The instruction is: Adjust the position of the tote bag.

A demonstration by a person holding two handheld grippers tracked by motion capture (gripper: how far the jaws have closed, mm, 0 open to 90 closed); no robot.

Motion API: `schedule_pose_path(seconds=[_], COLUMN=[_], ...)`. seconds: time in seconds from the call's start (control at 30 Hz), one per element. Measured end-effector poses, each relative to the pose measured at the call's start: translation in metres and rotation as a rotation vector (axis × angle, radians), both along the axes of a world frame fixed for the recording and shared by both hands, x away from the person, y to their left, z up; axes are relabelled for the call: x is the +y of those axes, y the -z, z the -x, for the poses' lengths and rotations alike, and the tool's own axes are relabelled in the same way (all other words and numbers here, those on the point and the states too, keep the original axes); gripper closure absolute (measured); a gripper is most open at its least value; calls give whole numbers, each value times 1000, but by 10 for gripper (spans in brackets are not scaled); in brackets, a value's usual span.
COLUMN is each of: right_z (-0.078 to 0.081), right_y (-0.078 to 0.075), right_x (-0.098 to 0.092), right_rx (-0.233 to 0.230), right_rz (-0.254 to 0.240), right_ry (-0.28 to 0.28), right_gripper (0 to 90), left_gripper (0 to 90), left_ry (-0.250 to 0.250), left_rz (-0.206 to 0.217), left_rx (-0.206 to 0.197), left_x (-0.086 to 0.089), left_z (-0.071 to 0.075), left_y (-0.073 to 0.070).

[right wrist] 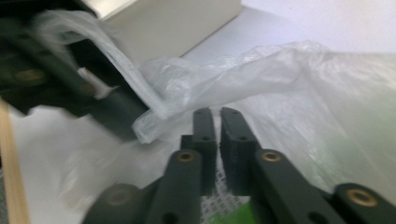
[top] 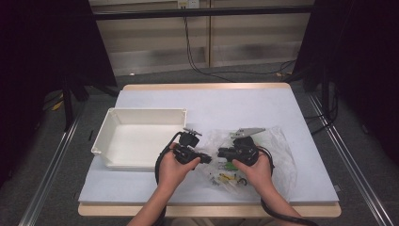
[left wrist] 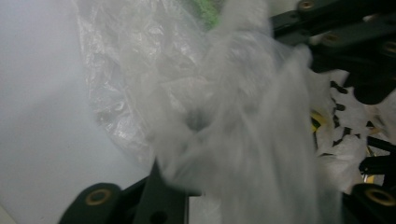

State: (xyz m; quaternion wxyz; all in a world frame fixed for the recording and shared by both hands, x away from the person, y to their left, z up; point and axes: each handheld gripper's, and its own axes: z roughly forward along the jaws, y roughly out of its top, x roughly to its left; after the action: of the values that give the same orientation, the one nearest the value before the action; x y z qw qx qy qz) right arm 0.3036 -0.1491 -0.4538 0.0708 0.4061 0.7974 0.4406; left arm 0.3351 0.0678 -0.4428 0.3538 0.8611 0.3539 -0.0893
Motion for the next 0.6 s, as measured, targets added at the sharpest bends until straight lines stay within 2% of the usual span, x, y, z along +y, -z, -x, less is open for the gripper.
schedule_pose_path(seconds=[0.03,0.07,0.1,0.13,0.17,0.23,0.27,0.3,0.47,0.53,0.57,0.6], right_z=[-3,-6,-9,-11,-14,-16,-17,-18,-17,-17,-18,-18], right_y=[1,2,3,4,6,9,10,11,16,19,20,21], right_x=[0,1,2,2,2,3,3,3,4,3,3,2], right_rx=[11,11,13,28,34,48,51,53,67,77,80,81], right_rz=[2,18,35,40,50,77,89,93,130,145,148,151], right_ry=[9,9,12,12,8,9,3,-8,-13,-13,-11,-18], right_gripper=[889,898,900,900,900,900,900,900,900,900,900,900], left_gripper=[700,626,592,540,493,407,399,410,436,501,534,588], left_ry=[-8,-41,-5,-30,-30,-44,-40,-56,-100,-97,-103,-80], left_rz=[6,27,15,46,59,63,64,81,101,119,149,168], left_rx=[-11,-22,-35,-34,-40,-75,-89,-90,-119,-126,-120,-106], left_x=[0,0,3,2,2,4,5,6,14,16,16,17], left_z=[1,3,1,3,3,4,4,5,4,5,6,5], left_y=[-2,-4,-6,-8,-11,-16,-18,-20,-26,-29,-30,-31])
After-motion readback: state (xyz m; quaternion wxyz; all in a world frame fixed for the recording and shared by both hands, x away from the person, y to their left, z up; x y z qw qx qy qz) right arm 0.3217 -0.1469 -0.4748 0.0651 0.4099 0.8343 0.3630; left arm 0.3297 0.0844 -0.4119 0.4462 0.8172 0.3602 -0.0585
